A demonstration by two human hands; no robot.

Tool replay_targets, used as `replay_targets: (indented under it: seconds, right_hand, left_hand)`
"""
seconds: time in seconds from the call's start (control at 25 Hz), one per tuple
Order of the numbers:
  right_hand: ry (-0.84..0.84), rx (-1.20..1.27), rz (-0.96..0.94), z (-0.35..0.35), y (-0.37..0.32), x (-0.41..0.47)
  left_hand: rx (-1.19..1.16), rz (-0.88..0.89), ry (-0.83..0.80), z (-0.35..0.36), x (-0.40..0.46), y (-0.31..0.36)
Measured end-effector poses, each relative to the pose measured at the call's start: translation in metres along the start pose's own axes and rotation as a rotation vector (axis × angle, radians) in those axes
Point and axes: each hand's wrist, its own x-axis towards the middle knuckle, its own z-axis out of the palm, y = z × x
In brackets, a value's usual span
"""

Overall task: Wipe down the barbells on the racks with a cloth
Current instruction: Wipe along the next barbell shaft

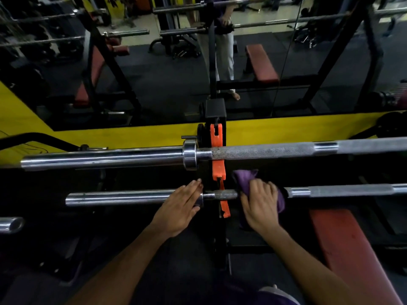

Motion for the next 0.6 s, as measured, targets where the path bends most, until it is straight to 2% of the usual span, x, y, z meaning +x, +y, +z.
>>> replay_targets:
  seconds: [0.08,0.16,0.24,0.4,0.48,0.6]
  right_hand:
    - [-0.043,0.164,-0.066,0.004,-0.009,-0.012]
    - [-0.053,0.417,0.017,-0.005,-0.008,-0.027]
    - [-0.039,0.579,0.266,-0.026,-0.003,-0.047]
    - [0.135,0.728,0.700,-0.055,0.016,-0.079]
    - [0.232,0.777,0.933,-0.062,0.035,-0.088]
    - [0.395,0.804,1.238,-0.058,0.086,-0.101]
  left_hand:
    - [-0.002,0.017,-0.006,-0.007,0.001,-0.001]
    - [0.015,0.051,0.060,-0.022,0.003,0.000]
    - [0.032,0.065,0.220,-0.045,0.008,0.008]
    - [0.040,0.088,0.501,-0.090,0.022,0.024]
    - [0.069,0.071,0.546,-0.102,0.034,0.019]
    - [0.098,-0.045,0.466,-0.107,0.058,0.005]
